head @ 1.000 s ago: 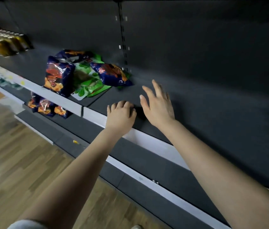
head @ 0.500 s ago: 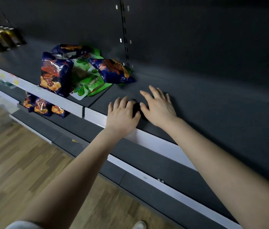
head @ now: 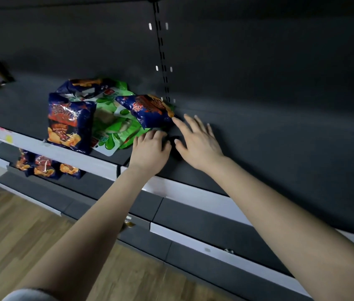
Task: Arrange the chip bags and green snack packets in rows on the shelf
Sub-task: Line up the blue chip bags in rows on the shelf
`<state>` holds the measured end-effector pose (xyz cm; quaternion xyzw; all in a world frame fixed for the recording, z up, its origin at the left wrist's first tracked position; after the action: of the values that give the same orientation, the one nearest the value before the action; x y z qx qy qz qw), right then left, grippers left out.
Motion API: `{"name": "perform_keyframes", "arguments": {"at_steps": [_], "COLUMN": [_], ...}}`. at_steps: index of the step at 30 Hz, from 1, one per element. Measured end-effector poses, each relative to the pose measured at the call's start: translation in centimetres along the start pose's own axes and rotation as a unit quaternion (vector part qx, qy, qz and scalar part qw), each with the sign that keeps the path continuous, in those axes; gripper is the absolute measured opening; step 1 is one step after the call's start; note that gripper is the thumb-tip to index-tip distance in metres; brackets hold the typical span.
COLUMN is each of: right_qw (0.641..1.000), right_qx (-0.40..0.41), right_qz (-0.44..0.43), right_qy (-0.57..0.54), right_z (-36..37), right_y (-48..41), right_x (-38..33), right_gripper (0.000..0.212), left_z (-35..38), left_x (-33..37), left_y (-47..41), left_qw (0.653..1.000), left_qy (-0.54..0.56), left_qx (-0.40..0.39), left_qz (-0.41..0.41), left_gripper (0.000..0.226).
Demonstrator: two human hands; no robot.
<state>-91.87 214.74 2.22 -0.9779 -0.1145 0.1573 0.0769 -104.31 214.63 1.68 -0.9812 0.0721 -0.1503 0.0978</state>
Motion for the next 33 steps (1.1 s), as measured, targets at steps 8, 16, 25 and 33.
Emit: {"name": "perform_keyframes", "arguments": {"at_steps": [8, 16, 25, 33], "right_qw": [1.0, 0.996, 0.994, 0.999], "right_qx": [0.005, 0.032, -0.081, -0.037], "right_qz": [-0.018, -0.042, 0.004, 0.008], "right_qy": [-0.01, -0.077, -0.074, -0.023], "right_z": [-0.8, -0.5, 3.0, 3.9], "right_y": [-4.6, -10.5, -14.8, -15.2], "right_x": [0.0, -5.4, -7.0, -6.6], "right_gripper": [0.058, 0.056, 0.073, 0.07], "left_z": [0.2, -0.4, -1.4, -1.5], "left_x": [-1.0, -4.0, -5.0, -5.7], "left_y": [-1.0, -1.2, -0.8, -0.8], "left_qw": [1.0, 0.998, 0.984, 0.978], "left_qy": [0.002, 0.045, 0.131, 0.122], "left_qx": [0.007, 0.027, 0.085, 0.107], "left_qz": [-0.009, -0.045, -0.083, -0.13], "left_gripper": [0.037, 0.028, 0.03, 0.024]}}
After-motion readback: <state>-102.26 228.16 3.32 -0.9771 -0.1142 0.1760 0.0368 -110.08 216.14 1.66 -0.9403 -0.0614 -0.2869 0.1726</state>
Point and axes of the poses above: each hand's wrist, its own y-axis away from the middle knuckle, its own z-axis out of the palm, x = y × z, the point moved 7 cm from there along -y, towards the middle knuckle, and after that the axes turned 3 degrees about z, right-handed, at the moved point
